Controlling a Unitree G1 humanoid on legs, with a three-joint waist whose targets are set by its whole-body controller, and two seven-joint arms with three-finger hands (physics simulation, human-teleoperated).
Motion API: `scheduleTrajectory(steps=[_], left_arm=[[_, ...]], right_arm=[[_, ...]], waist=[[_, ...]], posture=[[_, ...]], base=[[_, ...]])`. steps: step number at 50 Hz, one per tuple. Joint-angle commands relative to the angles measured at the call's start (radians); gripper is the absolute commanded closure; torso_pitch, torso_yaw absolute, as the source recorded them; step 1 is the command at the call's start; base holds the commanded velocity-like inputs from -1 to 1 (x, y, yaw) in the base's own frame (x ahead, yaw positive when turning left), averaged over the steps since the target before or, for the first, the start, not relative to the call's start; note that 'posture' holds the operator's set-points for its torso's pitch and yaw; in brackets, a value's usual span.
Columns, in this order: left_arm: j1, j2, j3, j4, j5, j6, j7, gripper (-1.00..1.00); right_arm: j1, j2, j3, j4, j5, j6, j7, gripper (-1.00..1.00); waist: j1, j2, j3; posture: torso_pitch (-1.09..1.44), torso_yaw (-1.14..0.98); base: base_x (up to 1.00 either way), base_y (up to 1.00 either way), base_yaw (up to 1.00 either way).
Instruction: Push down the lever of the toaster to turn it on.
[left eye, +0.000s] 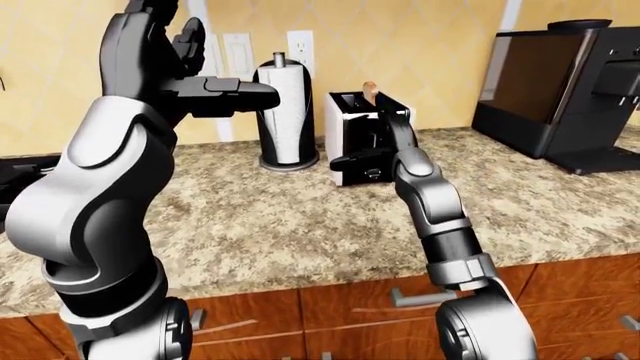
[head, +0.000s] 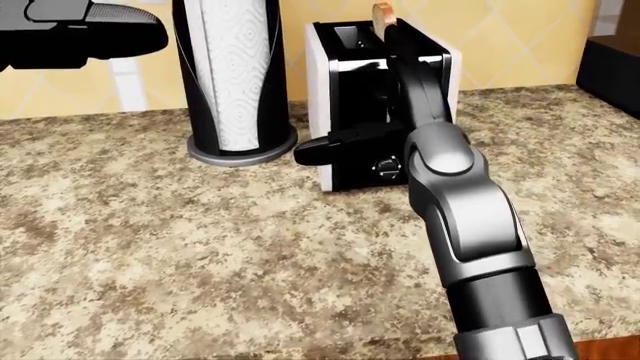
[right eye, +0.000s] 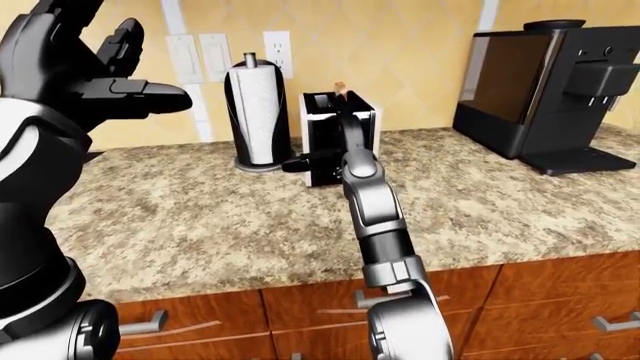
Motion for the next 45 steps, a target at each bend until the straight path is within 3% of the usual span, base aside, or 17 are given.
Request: scheduleTrajectory(steps=[1,45], left_arm=[[-0.031,0.01,0.008,-0.012,0.003,-0.027,0.001,-1.0],[-0.038,0.015,0.012,-0.016,-0.01,-0.021,0.011,-1.0]], right_arm=[[-0.027,-0.004,-0.003,-0.015,0.002,-0.004,-0.001,-1.0],[-0.029,-0.003,-0.01,0.226,0.004,-0.164,-0.017,-1.0]], waist=[[0.001,0.003,-0.006],[-0.002,0.007,-0.002]], posture=[[-0.43,0.0],[-0.43,0.0]], base=[[0.0,0.0,0.0],[0.0,0.0,0.0]])
